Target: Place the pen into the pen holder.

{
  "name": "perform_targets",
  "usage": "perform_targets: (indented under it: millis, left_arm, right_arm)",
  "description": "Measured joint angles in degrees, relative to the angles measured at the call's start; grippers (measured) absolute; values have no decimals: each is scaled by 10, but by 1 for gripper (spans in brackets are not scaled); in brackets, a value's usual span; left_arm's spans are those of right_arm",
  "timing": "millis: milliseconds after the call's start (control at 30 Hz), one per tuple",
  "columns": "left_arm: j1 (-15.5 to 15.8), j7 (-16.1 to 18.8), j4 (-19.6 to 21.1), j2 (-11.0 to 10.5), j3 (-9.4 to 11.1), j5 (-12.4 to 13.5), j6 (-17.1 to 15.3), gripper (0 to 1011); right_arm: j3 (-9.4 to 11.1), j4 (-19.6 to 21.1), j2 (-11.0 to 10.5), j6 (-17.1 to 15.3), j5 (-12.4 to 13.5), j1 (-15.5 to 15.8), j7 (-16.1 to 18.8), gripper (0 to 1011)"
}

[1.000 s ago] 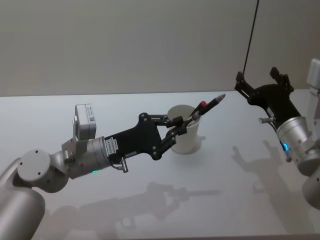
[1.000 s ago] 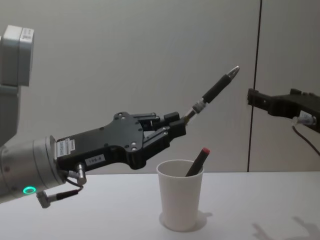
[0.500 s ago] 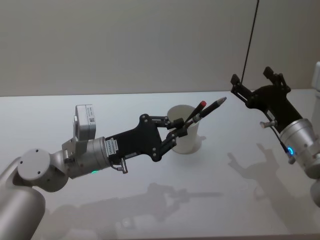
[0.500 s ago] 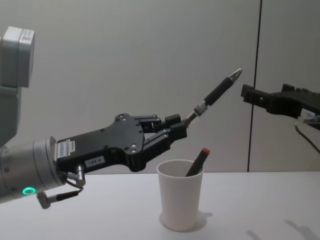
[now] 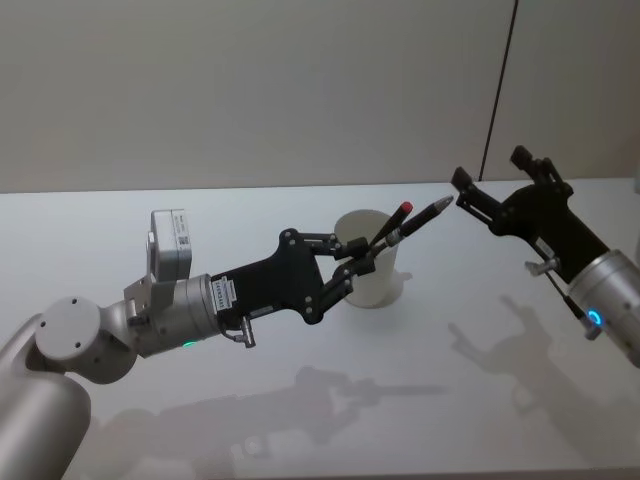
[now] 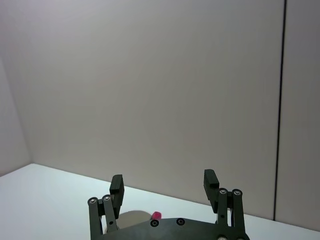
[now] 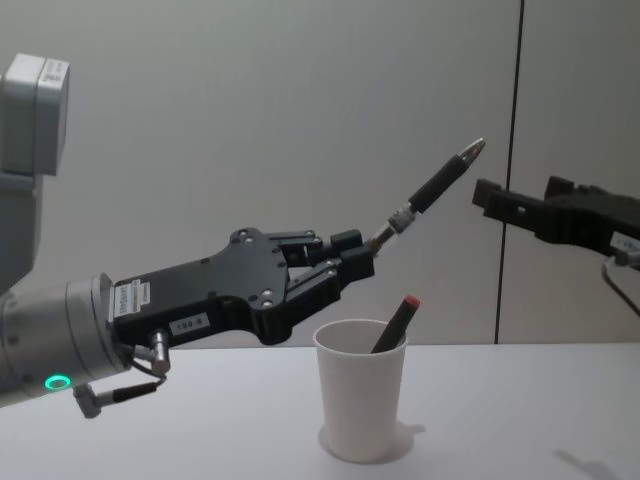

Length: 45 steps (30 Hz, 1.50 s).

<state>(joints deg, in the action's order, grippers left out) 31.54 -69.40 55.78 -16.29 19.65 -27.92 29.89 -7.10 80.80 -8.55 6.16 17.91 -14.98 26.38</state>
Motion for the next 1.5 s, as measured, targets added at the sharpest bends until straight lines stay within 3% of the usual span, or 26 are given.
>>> perform_targets:
  millis: [233, 867, 1500]
  left_arm:
    - [0, -1, 0, 0, 0, 0, 0, 178]
    - [1, -2, -1, 0, 0, 0, 0, 178]
    - [1, -2, -1, 0, 0, 0, 0, 178]
  right_arm:
    - [5, -12, -10, 5, 22, -1, 58, 1001]
    - [18, -53, -40, 16, 92, -11, 256, 1001]
    - [19, -63, -60, 14, 141, -12, 389, 1001]
